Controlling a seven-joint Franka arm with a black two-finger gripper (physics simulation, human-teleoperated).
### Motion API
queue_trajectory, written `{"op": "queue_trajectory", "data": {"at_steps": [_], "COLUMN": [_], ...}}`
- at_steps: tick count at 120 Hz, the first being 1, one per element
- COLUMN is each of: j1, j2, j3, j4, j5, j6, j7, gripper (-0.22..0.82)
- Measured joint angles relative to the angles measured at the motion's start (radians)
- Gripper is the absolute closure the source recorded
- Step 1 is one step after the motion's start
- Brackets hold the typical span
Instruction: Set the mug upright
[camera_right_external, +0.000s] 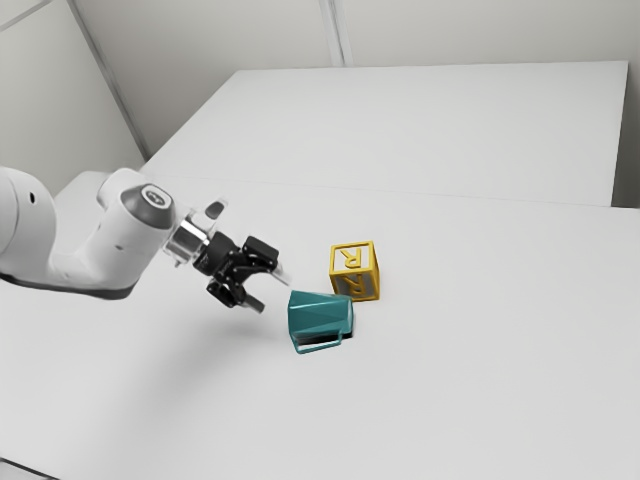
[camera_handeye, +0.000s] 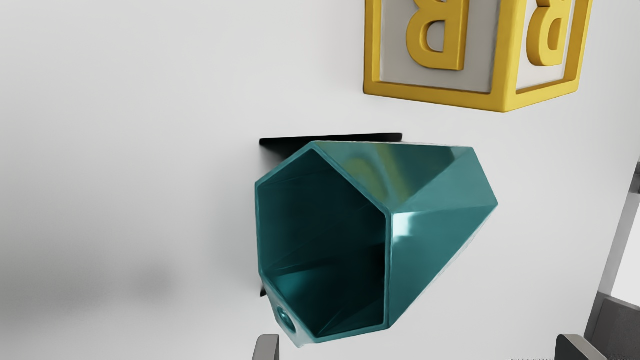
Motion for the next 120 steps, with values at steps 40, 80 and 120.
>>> {"op": "queue_trajectory", "data": {"at_steps": [40, 80, 120], "j1": [-0.033, -0.046, -0.043], "j2": [0.058, 0.087, 0.073], "j3": [-0.007, -0.036, -0.040], "j4": [-0.007, -0.007, 0.003], "j5": [-0.153, -0.260, -0.277], "j6": [0.000, -0.001, -0.005], "j7": [0.166, 0.270, 0.350], "gripper": [0.00, 0.06, 0.67]}}
